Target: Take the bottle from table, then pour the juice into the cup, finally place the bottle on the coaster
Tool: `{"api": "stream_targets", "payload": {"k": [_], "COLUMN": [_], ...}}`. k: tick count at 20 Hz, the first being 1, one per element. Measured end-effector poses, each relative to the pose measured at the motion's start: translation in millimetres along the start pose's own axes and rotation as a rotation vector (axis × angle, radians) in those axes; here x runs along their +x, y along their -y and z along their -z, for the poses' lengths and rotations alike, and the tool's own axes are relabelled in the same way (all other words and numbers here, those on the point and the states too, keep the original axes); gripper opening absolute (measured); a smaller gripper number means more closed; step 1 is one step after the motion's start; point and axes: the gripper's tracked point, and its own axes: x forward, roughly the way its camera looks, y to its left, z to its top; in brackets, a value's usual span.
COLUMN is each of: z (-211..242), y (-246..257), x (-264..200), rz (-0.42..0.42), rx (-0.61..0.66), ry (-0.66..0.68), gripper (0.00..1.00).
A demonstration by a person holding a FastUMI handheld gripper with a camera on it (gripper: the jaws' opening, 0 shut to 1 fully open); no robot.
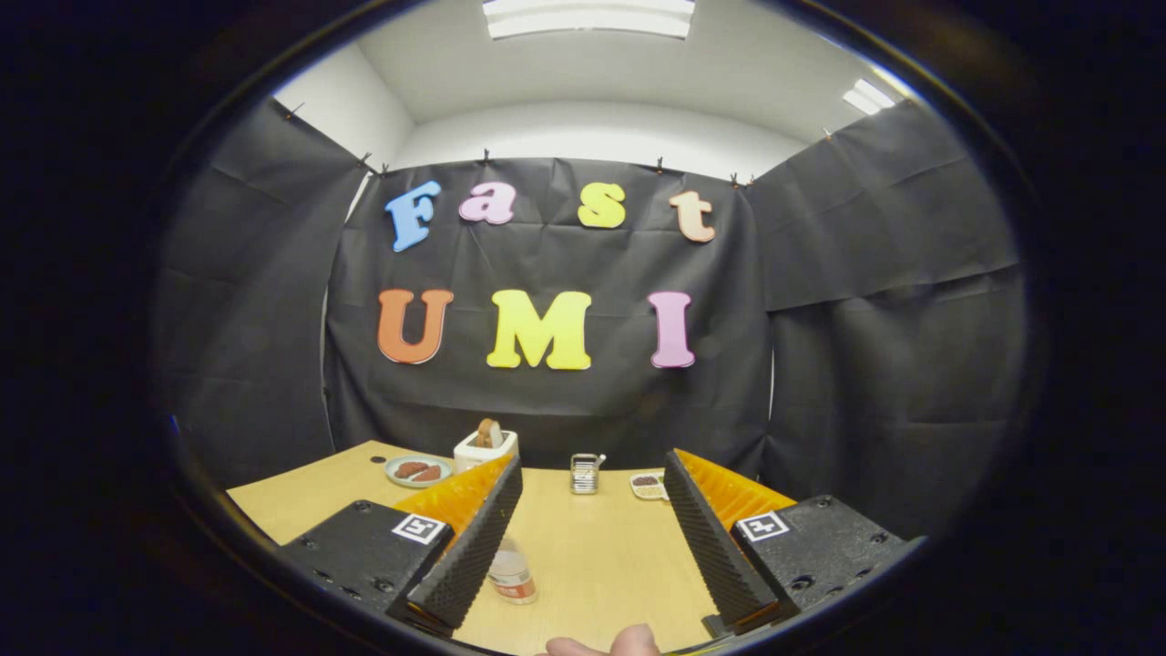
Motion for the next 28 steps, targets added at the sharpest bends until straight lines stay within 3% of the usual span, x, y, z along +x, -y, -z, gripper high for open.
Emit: {"api": "stream_targets", "payload": {"k": [17, 21, 28], "z": [-2, 13, 83], "y": [-22, -35, -64], "x": [4, 8, 19], "rz": [-0.052, -0.083, -0.138], "rx": [-0.005, -0.008, -0.026], "ry": [-0.018, -0.042, -0.129], "gripper": [1.0, 1.0, 1.0]}}
